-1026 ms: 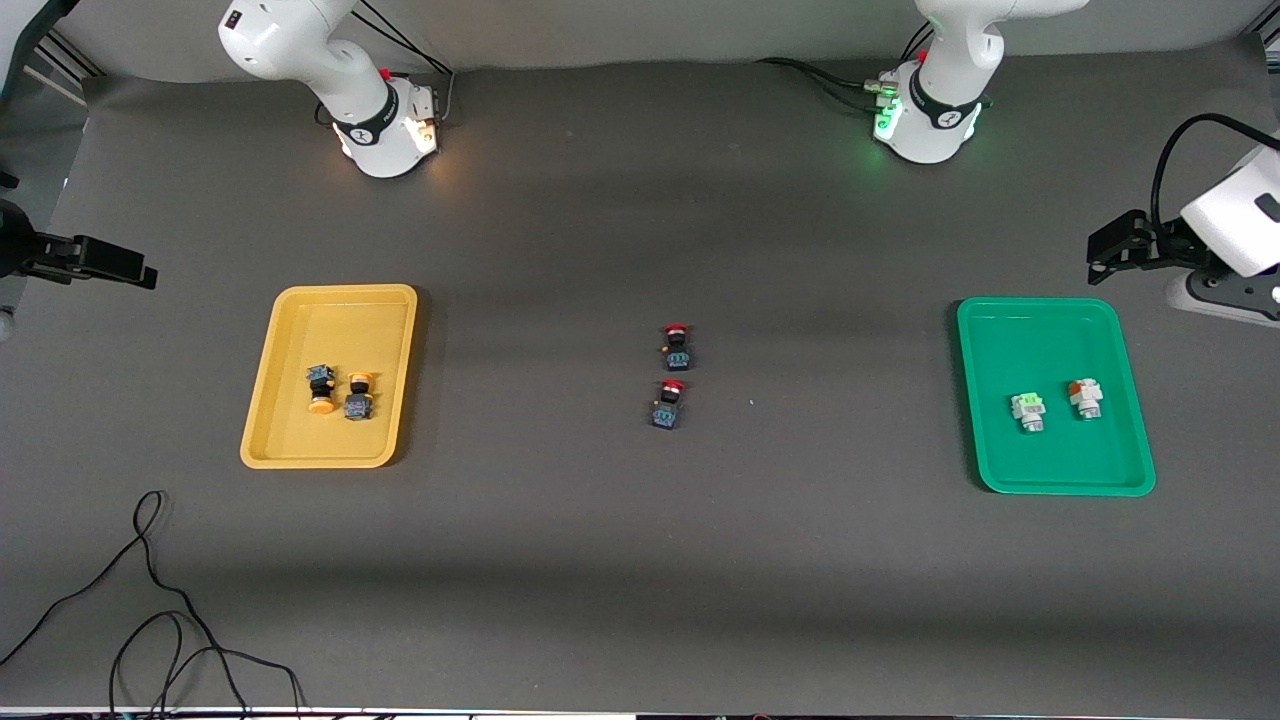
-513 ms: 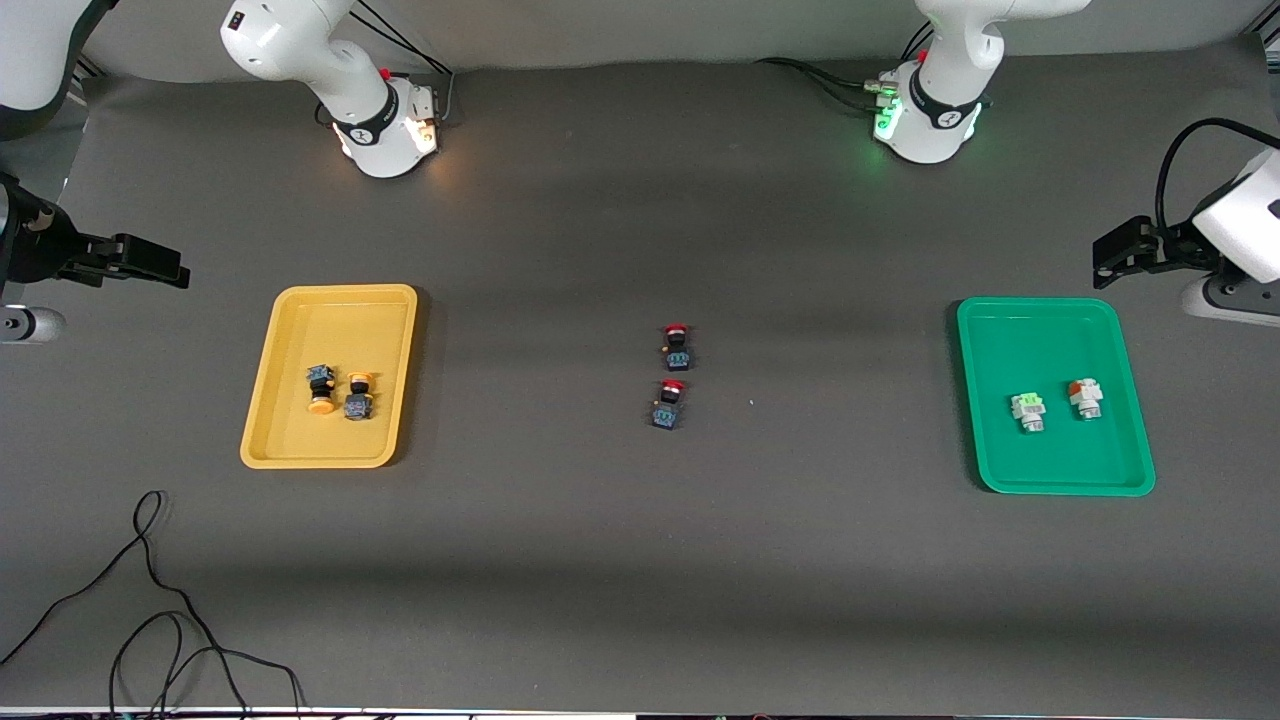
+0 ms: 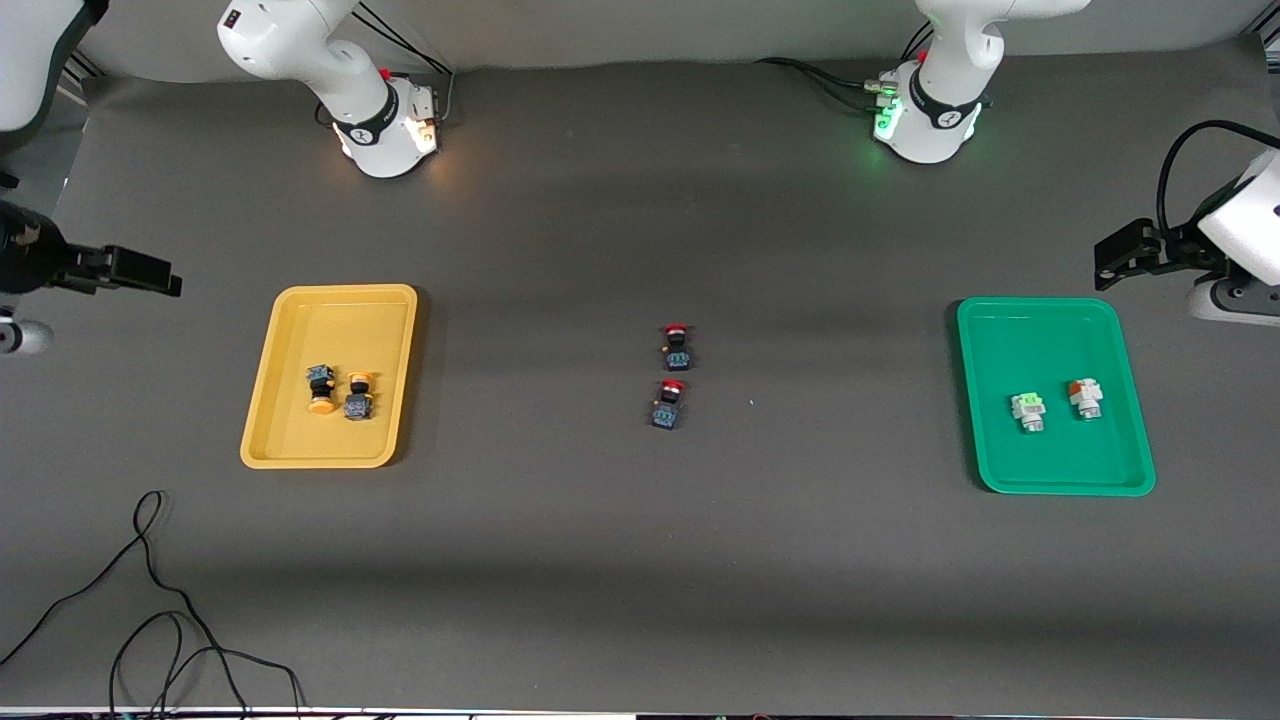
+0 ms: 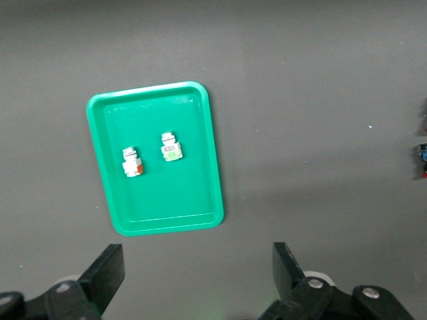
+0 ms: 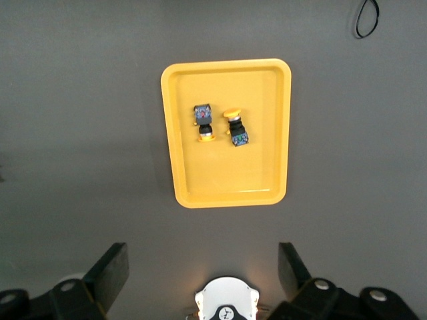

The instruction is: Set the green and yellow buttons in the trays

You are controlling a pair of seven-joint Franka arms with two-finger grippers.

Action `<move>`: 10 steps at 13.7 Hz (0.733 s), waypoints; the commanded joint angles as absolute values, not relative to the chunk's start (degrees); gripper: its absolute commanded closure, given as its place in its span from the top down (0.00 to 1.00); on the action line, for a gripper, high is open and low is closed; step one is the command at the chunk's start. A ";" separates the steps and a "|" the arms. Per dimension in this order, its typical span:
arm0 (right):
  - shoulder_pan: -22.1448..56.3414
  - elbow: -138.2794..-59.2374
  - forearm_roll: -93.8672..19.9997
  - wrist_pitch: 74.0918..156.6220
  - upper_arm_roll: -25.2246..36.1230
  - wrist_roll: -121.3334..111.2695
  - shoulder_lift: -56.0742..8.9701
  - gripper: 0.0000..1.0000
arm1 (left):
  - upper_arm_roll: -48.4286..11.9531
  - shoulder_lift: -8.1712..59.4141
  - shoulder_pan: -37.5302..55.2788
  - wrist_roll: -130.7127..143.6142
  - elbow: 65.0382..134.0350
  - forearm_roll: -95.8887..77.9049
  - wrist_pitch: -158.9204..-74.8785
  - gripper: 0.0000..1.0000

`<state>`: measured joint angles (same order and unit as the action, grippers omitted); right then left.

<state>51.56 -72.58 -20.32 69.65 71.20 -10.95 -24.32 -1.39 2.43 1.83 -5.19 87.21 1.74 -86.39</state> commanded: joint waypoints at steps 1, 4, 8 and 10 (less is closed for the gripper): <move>44.49 -68.29 -18.81 68.38 64.00 -9.23 -23.82 0.99 | -0.70 2.37 2.55 -4.31 87.01 0.09 -86.92 0.99; 37.65 -66.63 -15.66 67.68 55.06 -9.14 -21.81 0.99 | -0.70 2.63 2.55 -4.22 87.10 -0.53 -86.92 0.99; 22.37 -66.97 -6.70 67.68 31.62 -3.71 -16.10 0.99 | -0.70 2.99 2.64 -4.04 87.19 -0.53 -86.66 0.99; 14.63 -67.15 -3.88 67.68 20.97 -1.68 -14.86 0.99 | -0.70 2.99 2.64 -4.04 87.36 -0.09 -86.48 0.99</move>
